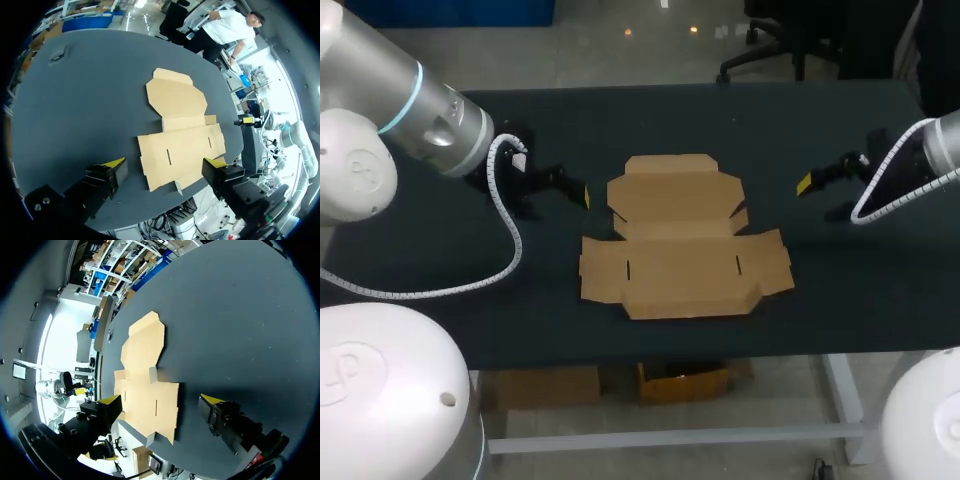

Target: Assemble the packaging by folding the flat box into shape, placing the metal phone stand inside, and closing the box properly

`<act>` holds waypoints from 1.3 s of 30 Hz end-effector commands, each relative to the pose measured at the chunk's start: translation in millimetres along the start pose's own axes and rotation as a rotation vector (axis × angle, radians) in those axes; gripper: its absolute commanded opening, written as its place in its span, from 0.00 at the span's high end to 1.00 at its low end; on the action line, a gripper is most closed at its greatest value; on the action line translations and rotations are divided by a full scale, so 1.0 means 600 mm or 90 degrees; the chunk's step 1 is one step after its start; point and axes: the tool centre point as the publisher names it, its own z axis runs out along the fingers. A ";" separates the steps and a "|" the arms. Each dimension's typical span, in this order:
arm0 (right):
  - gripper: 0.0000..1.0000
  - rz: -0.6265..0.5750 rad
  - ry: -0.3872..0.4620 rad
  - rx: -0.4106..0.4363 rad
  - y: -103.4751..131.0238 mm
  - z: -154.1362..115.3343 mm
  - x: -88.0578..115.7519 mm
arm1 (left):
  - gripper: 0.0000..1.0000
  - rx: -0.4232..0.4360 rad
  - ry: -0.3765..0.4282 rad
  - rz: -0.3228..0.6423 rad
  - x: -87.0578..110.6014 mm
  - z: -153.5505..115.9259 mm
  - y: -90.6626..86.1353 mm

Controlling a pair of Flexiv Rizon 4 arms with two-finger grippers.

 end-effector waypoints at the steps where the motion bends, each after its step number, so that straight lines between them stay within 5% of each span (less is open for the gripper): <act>1: 0.00 -0.011 0.031 0.023 0.028 0.021 -0.013 | 0.00 -0.006 0.006 0.000 -0.006 0.006 -0.017; 14: 0.00 -0.035 0.059 0.034 0.094 0.081 -0.011 | 0.00 -0.019 0.032 -0.005 -0.026 0.013 -0.057; 17: 0.09 -0.037 0.062 0.034 0.107 0.092 -0.009 | 0.00 -0.018 0.033 -0.002 -0.027 0.012 -0.063; 26: 0.15 -0.023 0.068 0.042 0.140 0.134 -0.002 | 0.00 -0.007 0.038 0.004 -0.031 0.007 -0.080; 33: 0.38 -0.001 0.072 0.049 0.153 0.167 0.004 | 0.00 -0.004 0.043 0.006 -0.037 0.007 -0.092; 39: 0.48 0.025 0.070 0.054 0.151 0.184 0.002 | 0.00 -0.002 0.048 0.006 -0.043 0.011 -0.097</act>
